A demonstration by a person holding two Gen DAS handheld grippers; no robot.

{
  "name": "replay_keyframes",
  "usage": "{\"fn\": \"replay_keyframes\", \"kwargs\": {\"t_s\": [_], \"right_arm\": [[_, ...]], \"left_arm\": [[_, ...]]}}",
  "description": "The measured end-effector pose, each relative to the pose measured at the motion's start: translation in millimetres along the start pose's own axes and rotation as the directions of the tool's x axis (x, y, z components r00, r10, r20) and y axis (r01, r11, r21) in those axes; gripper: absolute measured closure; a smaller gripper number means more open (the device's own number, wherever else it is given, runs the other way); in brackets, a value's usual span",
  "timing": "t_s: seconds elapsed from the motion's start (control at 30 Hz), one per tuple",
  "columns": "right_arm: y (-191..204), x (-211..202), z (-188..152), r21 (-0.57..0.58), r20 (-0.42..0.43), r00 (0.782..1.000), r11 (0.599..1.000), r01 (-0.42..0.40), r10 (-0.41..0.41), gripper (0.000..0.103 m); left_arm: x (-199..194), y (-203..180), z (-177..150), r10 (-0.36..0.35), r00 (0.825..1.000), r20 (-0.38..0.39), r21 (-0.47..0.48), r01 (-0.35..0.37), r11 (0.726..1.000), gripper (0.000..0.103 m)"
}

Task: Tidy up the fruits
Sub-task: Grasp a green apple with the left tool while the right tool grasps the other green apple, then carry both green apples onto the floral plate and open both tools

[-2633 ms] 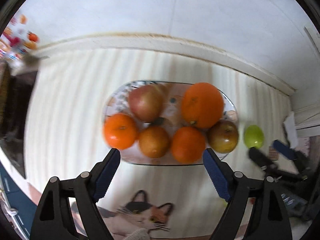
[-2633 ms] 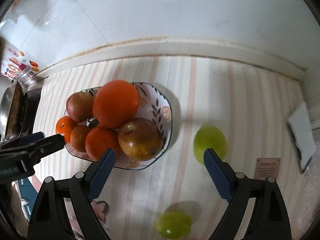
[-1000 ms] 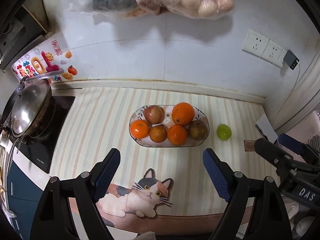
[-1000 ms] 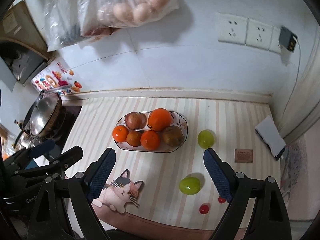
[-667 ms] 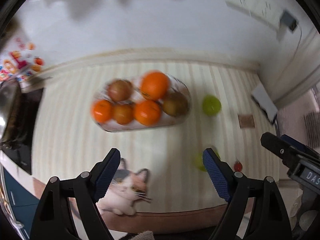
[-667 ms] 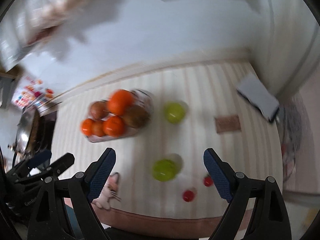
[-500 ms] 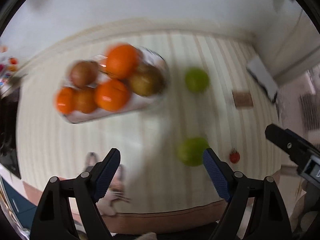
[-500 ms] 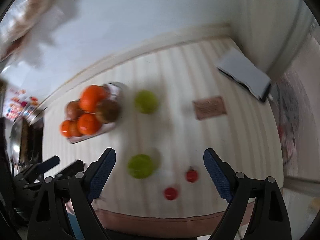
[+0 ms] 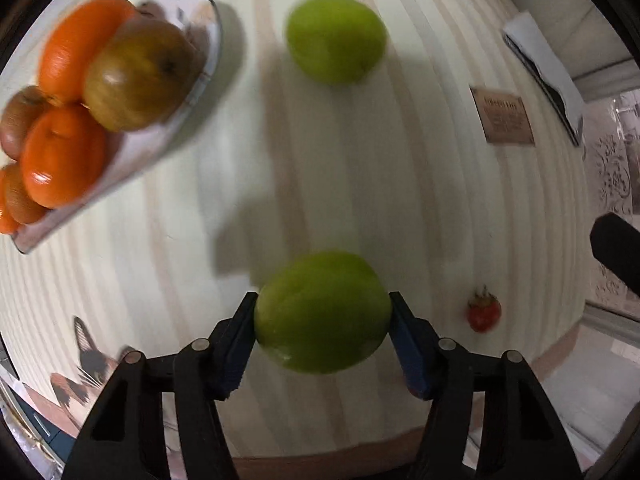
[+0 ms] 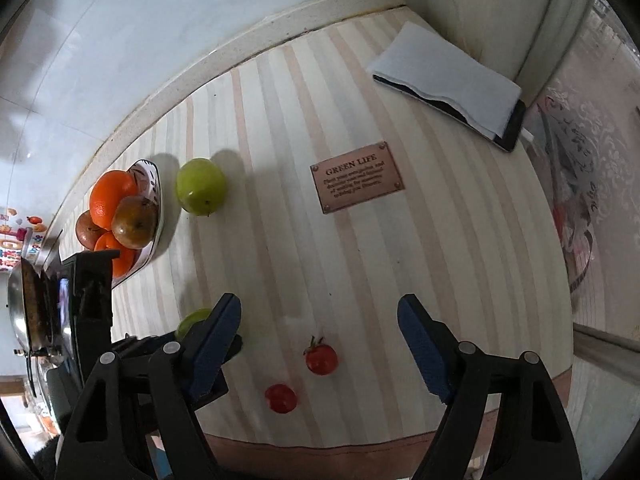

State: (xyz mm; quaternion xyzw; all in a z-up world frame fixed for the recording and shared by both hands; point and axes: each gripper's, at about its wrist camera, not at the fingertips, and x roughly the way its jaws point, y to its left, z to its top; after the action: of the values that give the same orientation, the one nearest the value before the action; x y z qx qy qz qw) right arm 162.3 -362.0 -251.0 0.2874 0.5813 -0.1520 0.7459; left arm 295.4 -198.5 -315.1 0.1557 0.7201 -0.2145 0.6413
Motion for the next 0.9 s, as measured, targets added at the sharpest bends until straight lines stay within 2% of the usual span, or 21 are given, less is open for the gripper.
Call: {"fn": "replay_keyframes", "kwargs": {"t_s": [0.07, 0.23, 0.37, 0.53, 0.57, 0.67, 0.8, 0.9], "right_arm": [[8, 4, 9, -0.021, -0.004, 1.000, 1.000, -0.006, 0.006, 0.020], [47, 21, 44, -0.096, 0.005, 0.999, 0.994, -0.047, 0.048, 0.020], [83, 48, 77, -0.128, -0.013, 0.996, 0.988, -0.086, 0.085, 0.023], [113, 93, 106, -0.130, -0.092, 0.994, 0.989, -0.069, 0.057, 0.025], [116, 102, 109, -0.121, -0.118, 0.991, 0.989, -0.083, 0.069, 0.030], [123, 122, 110, -0.135, -0.166, 0.985, 0.989, -0.061, 0.039, 0.044], [126, 118, 98, -0.188, -0.156, 0.988, 0.981, -0.044, 0.014, 0.044], [130, 107, 70, -0.254, -0.177, 0.984, 0.966, -0.050, 0.004, 0.044]], "left_arm": [[-4, 14, 0, 0.008, 1.000, 0.004, -0.035, -0.008, 0.999, 0.042], [-24, 77, -9, 0.055, 0.998, 0.040, -0.169, -0.047, 0.984, 0.042], [-27, 134, -22, 0.075, 0.997, 0.027, -0.309, -0.063, 0.949, 0.042], [-23, 172, -32, 0.064, 0.998, 0.014, -0.408, -0.053, 0.912, 0.042], [-22, 172, -33, 0.059, 0.998, 0.015, -0.416, -0.048, 0.908, 0.042], [-24, 178, -35, 0.047, 0.999, 0.028, -0.431, -0.030, 0.902, 0.042], [-24, 178, -33, 0.042, 0.999, 0.035, -0.428, -0.023, 0.903, 0.042], [-25, 178, -39, 0.032, 0.999, 0.040, -0.424, -0.012, 0.906, 0.042]]}}
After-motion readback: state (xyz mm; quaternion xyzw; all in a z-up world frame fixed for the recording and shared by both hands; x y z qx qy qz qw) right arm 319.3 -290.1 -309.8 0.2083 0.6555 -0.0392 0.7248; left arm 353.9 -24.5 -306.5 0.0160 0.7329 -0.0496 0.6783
